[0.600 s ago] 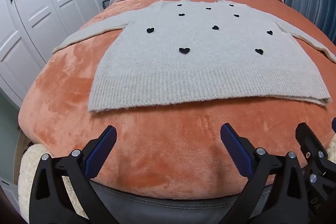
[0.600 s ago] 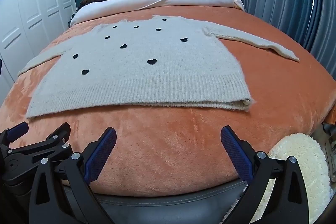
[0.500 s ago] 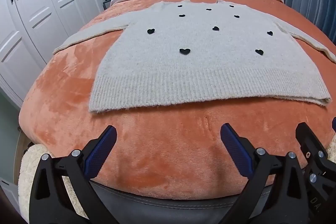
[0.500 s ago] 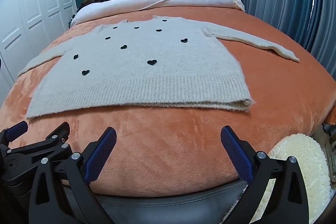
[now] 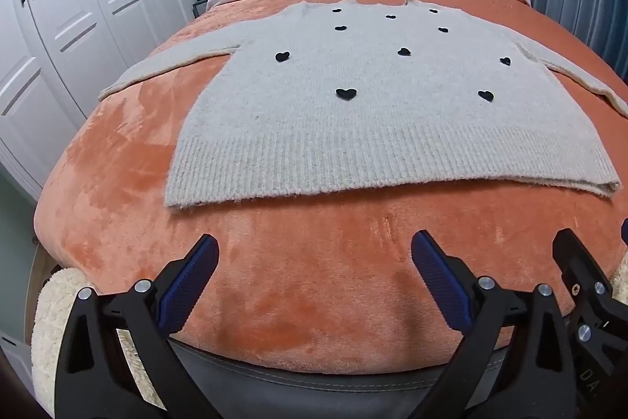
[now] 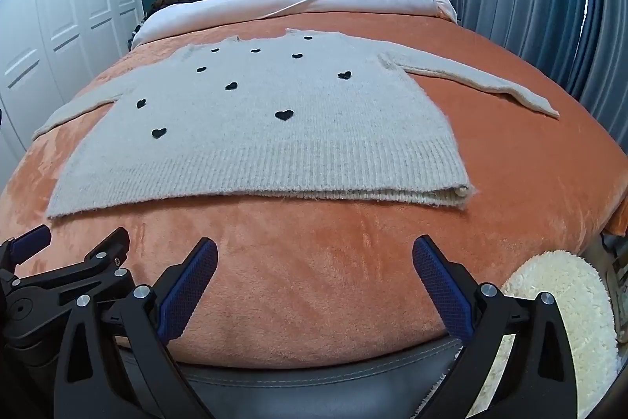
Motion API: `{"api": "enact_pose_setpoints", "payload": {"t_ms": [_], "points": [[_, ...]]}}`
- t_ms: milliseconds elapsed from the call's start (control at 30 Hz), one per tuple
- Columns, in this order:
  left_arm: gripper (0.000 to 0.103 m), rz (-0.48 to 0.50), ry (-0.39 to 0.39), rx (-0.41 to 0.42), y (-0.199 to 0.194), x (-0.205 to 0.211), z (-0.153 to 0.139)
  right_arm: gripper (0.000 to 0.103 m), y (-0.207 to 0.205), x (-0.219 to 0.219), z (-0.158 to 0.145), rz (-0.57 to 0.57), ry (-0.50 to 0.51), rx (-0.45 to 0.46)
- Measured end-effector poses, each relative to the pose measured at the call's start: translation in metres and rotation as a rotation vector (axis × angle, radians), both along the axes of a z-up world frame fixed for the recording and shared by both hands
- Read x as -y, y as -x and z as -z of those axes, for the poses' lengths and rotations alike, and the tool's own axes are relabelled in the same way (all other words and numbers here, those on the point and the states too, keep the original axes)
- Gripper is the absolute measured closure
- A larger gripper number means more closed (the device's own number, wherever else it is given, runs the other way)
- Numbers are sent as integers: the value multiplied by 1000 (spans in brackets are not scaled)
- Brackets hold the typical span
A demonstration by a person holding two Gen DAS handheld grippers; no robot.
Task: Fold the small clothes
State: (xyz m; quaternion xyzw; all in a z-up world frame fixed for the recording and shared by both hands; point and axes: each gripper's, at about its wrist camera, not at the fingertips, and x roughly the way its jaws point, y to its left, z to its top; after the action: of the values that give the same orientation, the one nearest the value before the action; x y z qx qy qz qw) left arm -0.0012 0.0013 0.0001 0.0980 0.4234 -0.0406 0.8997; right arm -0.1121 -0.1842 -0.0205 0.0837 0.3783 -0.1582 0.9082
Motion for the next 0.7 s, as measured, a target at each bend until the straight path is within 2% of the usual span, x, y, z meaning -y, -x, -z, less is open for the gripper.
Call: {"api": "enact_pose_setpoints", "payload": {"t_ms": [700], "points": [[7, -2, -3, 5, 2, -2, 1, 5, -1, -3, 1, -2, 3, -6]]}}
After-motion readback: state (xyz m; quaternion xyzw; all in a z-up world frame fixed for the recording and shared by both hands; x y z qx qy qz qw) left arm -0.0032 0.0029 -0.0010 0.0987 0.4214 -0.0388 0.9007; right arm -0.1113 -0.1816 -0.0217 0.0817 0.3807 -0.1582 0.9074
